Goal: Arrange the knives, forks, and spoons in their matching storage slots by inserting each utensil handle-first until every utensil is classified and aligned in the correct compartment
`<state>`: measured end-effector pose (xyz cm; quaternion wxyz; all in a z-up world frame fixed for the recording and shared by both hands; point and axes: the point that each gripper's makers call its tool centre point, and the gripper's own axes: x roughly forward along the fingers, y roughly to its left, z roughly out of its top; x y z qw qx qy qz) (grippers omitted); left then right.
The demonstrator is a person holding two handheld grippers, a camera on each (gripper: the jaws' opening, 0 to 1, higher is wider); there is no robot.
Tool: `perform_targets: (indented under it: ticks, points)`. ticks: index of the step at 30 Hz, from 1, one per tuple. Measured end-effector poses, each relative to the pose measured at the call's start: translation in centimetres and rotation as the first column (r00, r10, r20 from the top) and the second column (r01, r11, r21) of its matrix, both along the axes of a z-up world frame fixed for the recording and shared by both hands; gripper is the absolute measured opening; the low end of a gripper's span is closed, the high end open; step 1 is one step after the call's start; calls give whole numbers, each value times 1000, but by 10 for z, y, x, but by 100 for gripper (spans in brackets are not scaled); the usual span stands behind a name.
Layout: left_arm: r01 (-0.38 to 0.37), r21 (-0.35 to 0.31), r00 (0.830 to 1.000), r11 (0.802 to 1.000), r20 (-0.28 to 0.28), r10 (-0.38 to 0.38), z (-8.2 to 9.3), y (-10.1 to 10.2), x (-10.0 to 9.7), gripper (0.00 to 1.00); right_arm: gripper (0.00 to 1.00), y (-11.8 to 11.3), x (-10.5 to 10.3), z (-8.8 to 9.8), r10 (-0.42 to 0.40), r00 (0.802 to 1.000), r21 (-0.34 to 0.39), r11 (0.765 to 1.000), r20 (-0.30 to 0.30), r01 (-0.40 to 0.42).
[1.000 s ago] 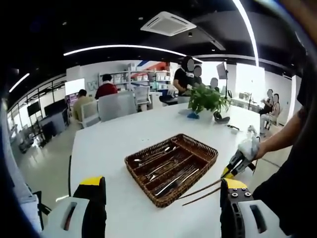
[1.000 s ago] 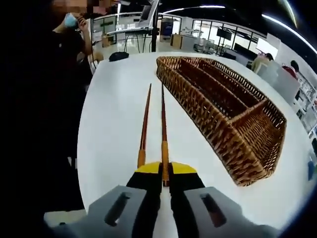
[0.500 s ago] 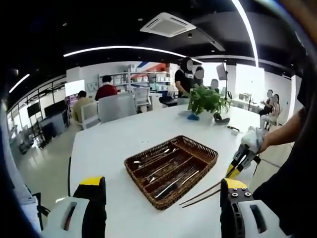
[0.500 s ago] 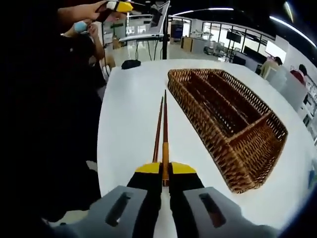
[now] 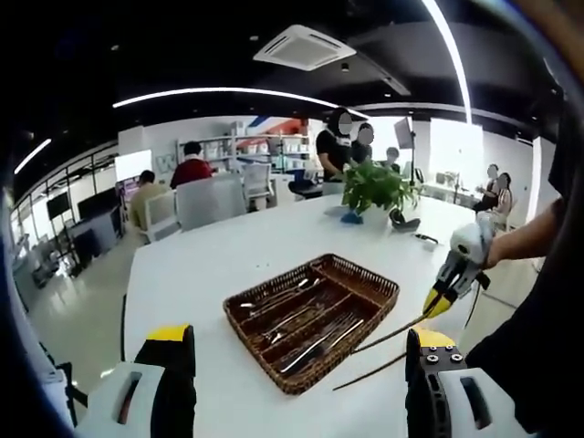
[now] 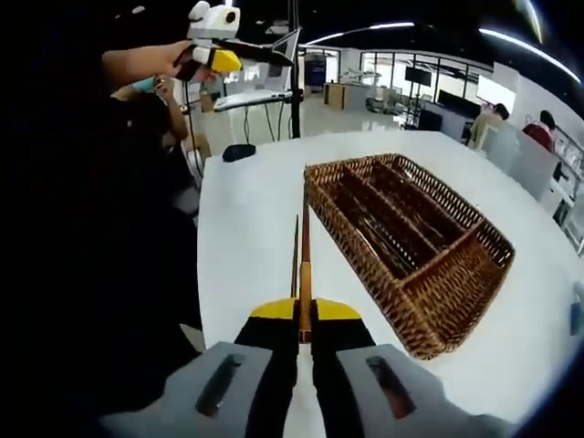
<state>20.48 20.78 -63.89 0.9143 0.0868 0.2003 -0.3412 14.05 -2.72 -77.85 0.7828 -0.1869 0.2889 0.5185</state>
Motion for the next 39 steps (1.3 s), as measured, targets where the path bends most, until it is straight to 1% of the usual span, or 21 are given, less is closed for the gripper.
perform_targets:
  ticks: [1, 2, 4, 7, 8, 9, 11, 12, 13, 16, 18, 20, 22, 23, 24, 25, 28, 32, 34, 37, 39]
  points:
    - [1, 0, 1000, 1000, 1, -1, 0, -1, 1, 100, 1, -4, 7, 6, -50, 999, 22, 998, 12, 50]
    - [2, -1, 1000, 1000, 2, -2, 0, -2, 1, 100, 1, -5, 10, 8, -64, 998, 29, 998, 21, 64]
    - [4, -1, 1000, 1000, 1, -4, -1, -2, 2, 100, 1, -7, 12, 13, -86, 996, 44, 995, 18, 85]
    - [7, 1, 1000, 1000, 2, -7, -1, -3, 2, 100, 1, -12, 16, 14, -109, 994, 32, 994, 31, 108]
    - [7, 0, 1000, 1000, 2, -7, -1, -3, 2, 100, 1, -15, 18, 13, -122, 992, 17, 992, 42, 122]
    - [6, -2, 1000, 1000, 4, -6, 0, -3, 3, 100, 1, -21, 23, 14, -163, 986, 8, 987, 41, 163]
    - [6, -3, 1000, 1000, 5, -6, 0, -3, 4, 100, 1, -28, 31, 17, -224, 973, 17, 975, 49, 224]
    - [7, -3, 1000, 1000, 5, -7, 0, -3, 4, 100, 1, -30, 32, 17, -231, 972, 15, 973, 52, 230]
    - [8, -4, 1000, 1000, 6, -8, 0, -4, 4, 100, 1, -34, 36, 20, -259, 964, 10, 966, 64, 259]
    - [8, -5, 1000, 1000, 6, -8, 0, -4, 4, 100, 1, -42, 43, 26, -316, 946, 22, 949, 71, 315]
    - [8, -5, 1000, 1000, 8, -8, 0, -4, 5, 100, 1, -50, 50, 31, -370, 926, 22, 929, 80, 370]
    - [8, -6, 1000, 1000, 9, -8, 0, -5, 5, 100, 1, -57, 53, 34, -395, 915, 15, 919, 84, 395]
    - [7, -7, 1000, 1000, 10, -7, 0, -5, 5, 100, 1, -64, 58, 39, -465, 883, 54, 885, 60, 462]
    - [7, -7, 1000, 1000, 9, -7, 0, -5, 5, 100, 1, -70, 60, 41, -483, 873, 48, 876, 69, 481]
    - [6, -7, 1000, 1000, 9, -6, 0, -5, 5, 100, 1, -72, 60, 41, -486, 871, 44, 874, 71, 484]
    - [6, -7, 1000, 1000, 10, -6, 0, -6, 5, 100, 1, -76, 62, 41, -503, 861, 44, 864, 76, 501]
    - [7, -9, 1000, 1000, 12, -7, 1, -6, 5, 100, 1, -81, 62, 42, -524, 848, 38, 852, 80, 523]
    - [6, -10, 1000, 1000, 13, -6, 1, -7, 5, 100, 1, -92, 63, 46, -566, 819, 41, 824, 89, 565]
    - [5, -11, 1000, 1000, 14, -5, 1, -7, 5, 100, 1, -100, 64, 50, -597, 798, 42, 802, 88, 596]
    - [4, -12, 1000, 1000, 16, -4, 3, -8, 5, 100, 1, -107, 64, 52, -622, 778, 44, 783, 90, 621]
    - [5, -13, 1000, 1000, 17, -5, 3, -8, 5, 100, 1, -113, 64, 53, -645, 757, 35, 763, 102, 645]
